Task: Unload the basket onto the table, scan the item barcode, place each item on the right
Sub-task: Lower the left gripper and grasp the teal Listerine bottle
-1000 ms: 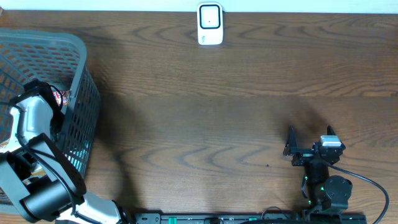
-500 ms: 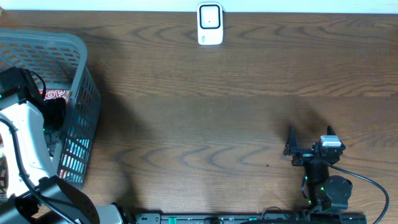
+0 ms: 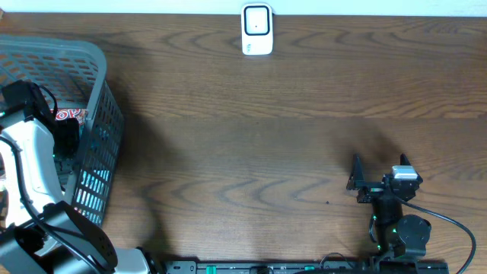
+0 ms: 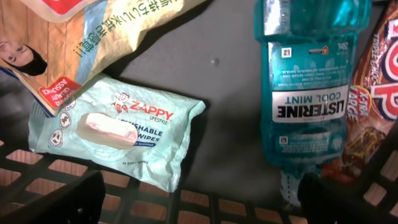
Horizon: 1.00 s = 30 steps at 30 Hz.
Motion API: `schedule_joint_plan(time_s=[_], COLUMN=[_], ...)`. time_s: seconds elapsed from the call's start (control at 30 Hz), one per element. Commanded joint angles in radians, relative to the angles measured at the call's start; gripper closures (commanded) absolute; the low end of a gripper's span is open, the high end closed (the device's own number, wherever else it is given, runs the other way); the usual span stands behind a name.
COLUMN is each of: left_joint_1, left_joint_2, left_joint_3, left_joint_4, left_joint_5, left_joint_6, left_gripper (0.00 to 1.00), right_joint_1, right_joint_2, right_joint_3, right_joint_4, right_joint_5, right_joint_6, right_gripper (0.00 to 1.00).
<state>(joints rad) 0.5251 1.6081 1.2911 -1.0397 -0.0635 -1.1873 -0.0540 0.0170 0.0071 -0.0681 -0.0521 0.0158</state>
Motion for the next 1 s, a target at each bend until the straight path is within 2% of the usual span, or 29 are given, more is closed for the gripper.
schedule_joint_plan(time_s=[0.0,0.2,0.6,0.8,0.87,0.97], left_joint_1=[-0.005,-0.005,0.003,0.003,0.003,0.003], left_joint_2=[0.014,0.061,0.261,0.283,0.282,0.264], left_joint_3=[0.001,-0.013,-0.013,-0.013,-0.013,-0.005], left_joint_4=[-0.001,0.056,0.169,0.234,0.234,0.233], left_joint_5=[-0.027,-0.027,-0.027,-0.027,-0.002,0.124], left_joint_6=[-0.067,-0.068,-0.071,-0.071,-0.071,-0.066], left_gripper=[0.02,0.02,0.02,0.02,0.02,0.02], right_joint_1=[-0.003,-0.003,-0.003,-0.003,-0.003,-0.003], right_joint_2=[-0.004,-0.004,-0.004,-0.004,-0.004,-0.004], right_joint_3=[-0.002,-0.002,-0.002,-0.002,-0.002,-0.002], right_joint_4=[-0.004,-0.003,-0.003,-0.004,-0.004,-0.004], right_joint_5=[0.005,0.005,0.005,0.004,0.005,0.005], right_joint_6=[0.013,0.013,0.013,0.013,0.013,0.013], right_gripper=[0.01,0.01,0.01,0.01,0.01,0.01])
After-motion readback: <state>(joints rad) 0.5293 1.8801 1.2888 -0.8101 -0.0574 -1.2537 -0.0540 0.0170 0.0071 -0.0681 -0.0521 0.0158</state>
